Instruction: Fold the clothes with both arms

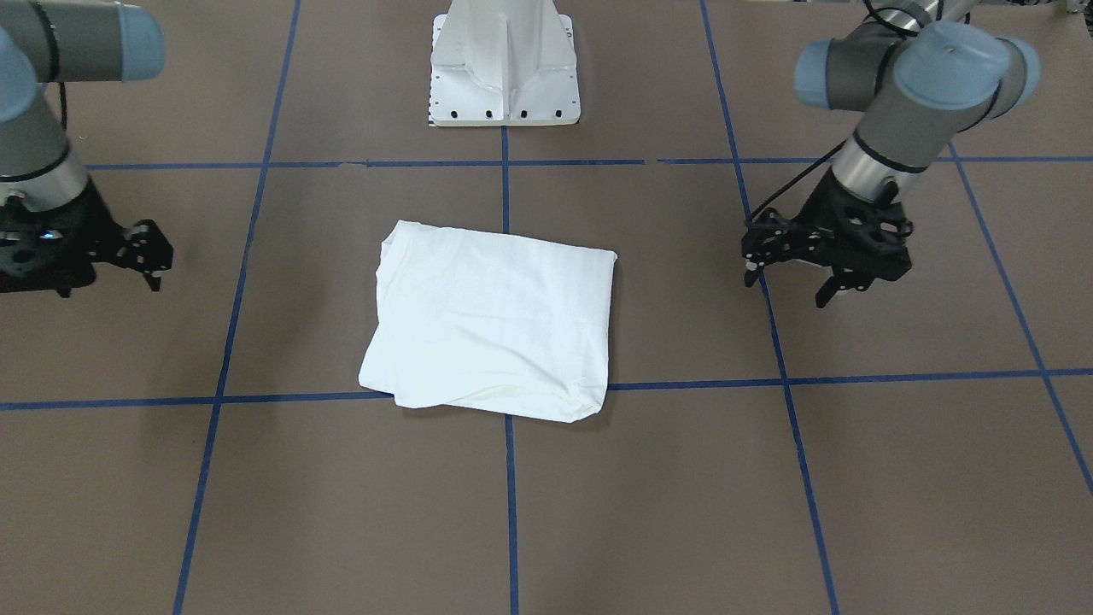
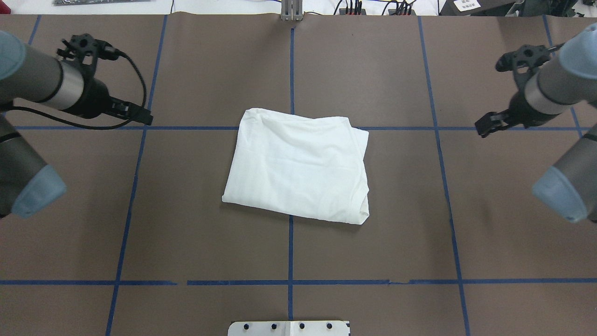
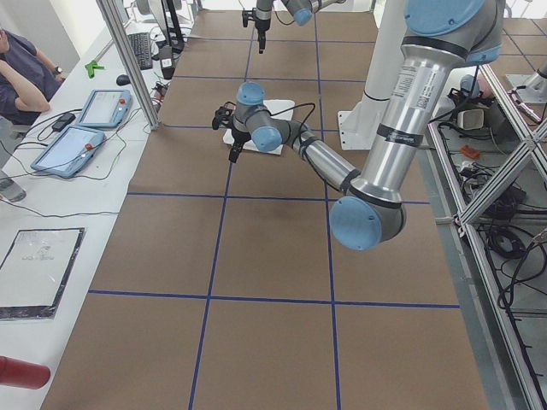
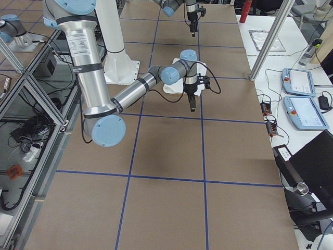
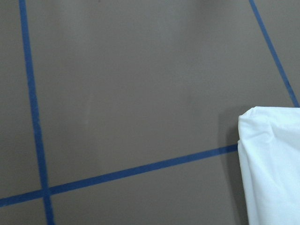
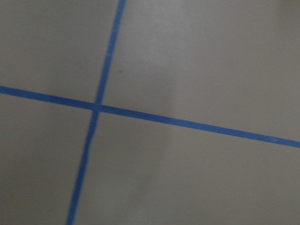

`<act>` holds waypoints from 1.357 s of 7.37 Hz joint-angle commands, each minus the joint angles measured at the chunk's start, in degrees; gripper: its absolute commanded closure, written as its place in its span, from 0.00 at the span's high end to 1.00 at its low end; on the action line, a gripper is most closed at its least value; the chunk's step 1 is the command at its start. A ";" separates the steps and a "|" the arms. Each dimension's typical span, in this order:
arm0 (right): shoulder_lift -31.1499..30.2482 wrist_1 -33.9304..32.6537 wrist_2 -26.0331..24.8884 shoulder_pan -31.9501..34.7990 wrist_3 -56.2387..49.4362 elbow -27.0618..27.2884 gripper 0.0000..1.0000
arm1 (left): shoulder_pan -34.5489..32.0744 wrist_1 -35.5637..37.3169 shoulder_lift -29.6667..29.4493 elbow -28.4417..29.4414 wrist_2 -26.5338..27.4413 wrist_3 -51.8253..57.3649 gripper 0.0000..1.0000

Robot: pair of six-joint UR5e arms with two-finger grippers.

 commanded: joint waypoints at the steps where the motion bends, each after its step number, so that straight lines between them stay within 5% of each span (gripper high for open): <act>1: -11.02 0.01 8.93 15.18 -24.57 0.55 1.00 | -12.54 0.20 11.92 -2.37 -4.85 23.84 1.00; 3: -17.28 0.01 16.93 26.46 -36.59 -2.95 1.00 | -23.36 0.29 17.57 0.43 -5.84 39.82 1.00; 5: -22.12 0.01 17.85 32.37 -40.91 -4.20 1.00 | -27.87 -0.32 22.12 3.77 -10.83 39.71 1.00; 8: -23.81 0.01 17.32 34.94 -40.68 -4.11 1.00 | -32.63 -0.24 23.03 9.40 -11.46 40.40 1.00; 10: -23.46 0.19 17.40 34.50 -39.18 -4.47 1.00 | -33.60 5.09 23.39 8.71 -17.24 40.40 1.00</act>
